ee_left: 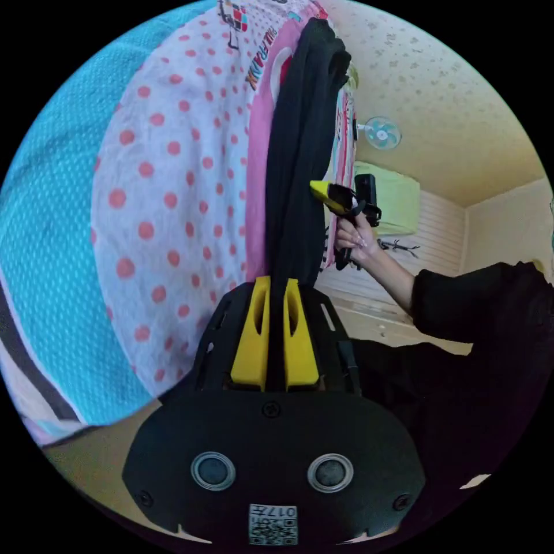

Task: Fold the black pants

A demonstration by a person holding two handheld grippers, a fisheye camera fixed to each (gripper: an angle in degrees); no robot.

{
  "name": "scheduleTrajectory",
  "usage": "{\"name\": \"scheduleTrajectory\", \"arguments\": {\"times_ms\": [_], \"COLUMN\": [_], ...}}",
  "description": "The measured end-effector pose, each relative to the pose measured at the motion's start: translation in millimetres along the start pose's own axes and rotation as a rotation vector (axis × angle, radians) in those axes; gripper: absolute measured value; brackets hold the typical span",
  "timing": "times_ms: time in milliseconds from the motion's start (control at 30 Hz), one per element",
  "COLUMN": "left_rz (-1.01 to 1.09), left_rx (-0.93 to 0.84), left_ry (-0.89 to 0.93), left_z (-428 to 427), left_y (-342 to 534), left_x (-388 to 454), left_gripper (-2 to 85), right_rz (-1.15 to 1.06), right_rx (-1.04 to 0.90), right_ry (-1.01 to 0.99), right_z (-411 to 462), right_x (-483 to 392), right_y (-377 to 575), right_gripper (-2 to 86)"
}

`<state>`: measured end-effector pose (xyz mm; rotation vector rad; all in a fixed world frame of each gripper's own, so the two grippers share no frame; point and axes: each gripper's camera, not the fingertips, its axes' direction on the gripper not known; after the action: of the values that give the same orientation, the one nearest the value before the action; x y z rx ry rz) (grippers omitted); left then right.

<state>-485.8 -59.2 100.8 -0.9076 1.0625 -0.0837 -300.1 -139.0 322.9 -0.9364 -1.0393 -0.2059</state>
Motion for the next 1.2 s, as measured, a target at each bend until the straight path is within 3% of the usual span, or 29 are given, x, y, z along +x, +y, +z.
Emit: {"name": "scheduleTrajectory", "arguments": {"times_ms": [100, 200, 267, 367, 433, 467, 600, 700, 767, 833, 933, 1100, 1200], "left_rz": [-0.075, -0.209, -0.27, -0.286, -0.229, -0.216, -0.196, -0.165, -0.154, -0.147, -0.147, -0.066, 0.007], "left_rx": [-0.285, -0.388, -0.294, -0.04, 0.16, 0.165, -0.051, -0.061, -0.055, -0.057, -0.013, 0.136, 0.274], "left_ry": [-0.186, -0.322, -0.344, -0.224, -0.141, -0.129, -0.221, -0.314, -0.327, -0.223, -0.006, 0.072, 0.058], "left_z": [30, 27, 5, -47, -91, -96, -89, -87, -90, -101, -133, -190, -206], "left_y": [24, 34, 32, 16, -9, -18, -69, -62, -49, -33, -17, 2, -1], "left_x": [8, -5, -11, -11, -2, -1, 12, 33, 39, 31, 13, 19, 21], "left_gripper": [4.3, 6.3, 9.4, 11.6, 12.4, 12.9, 16.0, 16.6, 16.3, 15.2, 14.5, 14.6, 14.6], "right_rz": [0.045, 0.094, 0.081, 0.082, 0.093, 0.118, 0.155, 0.088, -0.019, -0.118, -0.177, -0.252, -0.235], "right_rx": [-0.225, -0.024, 0.264, 0.607, 0.776, 0.838, 0.725, 0.825, 0.827, 0.745, 0.56, 0.584, 0.534], "right_ry": [-0.02, -0.165, -0.217, -0.158, -0.079, -0.039, -0.108, -0.142, -0.048, -0.061, -0.279, -0.236, -0.085], "right_z": [27, -26, -101, -197, -246, -269, -291, -312, -317, -305, -275, -263, -240], "right_x": [-11, 2, 19, 41, 53, 61, 72, 26, -33, -58, -56, -76, -73], "right_y": [57, 59, 21, -48, -85, -111, -188, -204, -228, -260, -308, -251, -167], "right_gripper": [1.4, 2.5, 5.8, 11.1, 12.1, 12.5, 12.5, 6.4, 5.1, 5.7, 8.1, 8.9, 9.9]}}
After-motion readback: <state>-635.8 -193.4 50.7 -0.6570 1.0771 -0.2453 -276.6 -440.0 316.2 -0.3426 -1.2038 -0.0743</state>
